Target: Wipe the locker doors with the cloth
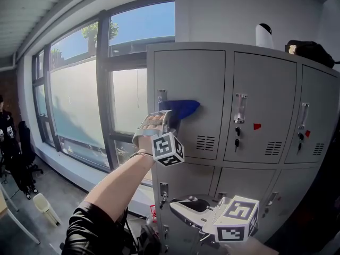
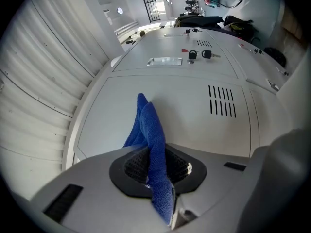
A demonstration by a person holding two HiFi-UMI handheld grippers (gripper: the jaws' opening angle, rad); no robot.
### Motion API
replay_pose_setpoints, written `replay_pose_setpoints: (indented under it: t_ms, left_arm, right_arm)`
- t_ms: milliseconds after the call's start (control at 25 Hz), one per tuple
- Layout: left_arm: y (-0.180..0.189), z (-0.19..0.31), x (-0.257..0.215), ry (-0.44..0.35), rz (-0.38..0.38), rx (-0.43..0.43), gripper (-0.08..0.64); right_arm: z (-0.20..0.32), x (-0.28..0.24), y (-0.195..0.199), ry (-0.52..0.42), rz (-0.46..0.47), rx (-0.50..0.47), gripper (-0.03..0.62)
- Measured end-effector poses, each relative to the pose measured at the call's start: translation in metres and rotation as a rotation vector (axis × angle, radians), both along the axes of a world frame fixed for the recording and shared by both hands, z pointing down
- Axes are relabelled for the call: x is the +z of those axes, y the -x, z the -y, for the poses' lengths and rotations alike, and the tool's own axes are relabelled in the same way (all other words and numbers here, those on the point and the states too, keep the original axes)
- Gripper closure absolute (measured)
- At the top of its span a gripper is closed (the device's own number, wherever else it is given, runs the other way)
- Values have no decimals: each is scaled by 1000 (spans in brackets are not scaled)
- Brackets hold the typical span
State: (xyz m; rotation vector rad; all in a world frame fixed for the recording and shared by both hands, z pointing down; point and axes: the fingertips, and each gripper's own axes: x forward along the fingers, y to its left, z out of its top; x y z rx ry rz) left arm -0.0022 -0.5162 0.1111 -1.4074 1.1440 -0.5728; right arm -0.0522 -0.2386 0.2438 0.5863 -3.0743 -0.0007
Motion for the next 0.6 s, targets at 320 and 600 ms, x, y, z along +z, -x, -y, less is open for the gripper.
replay_pose_setpoints:
  t_ms: [320, 600]
  left_arm:
    - [-67, -23, 11, -24, 63, 109, 500]
    - [-124, -44, 20, -58, 141, 185, 500]
  right_arm:
    - [3, 3, -12, 9, 15, 16, 586]
    - [-1, 0, -30, 4, 50, 36, 586]
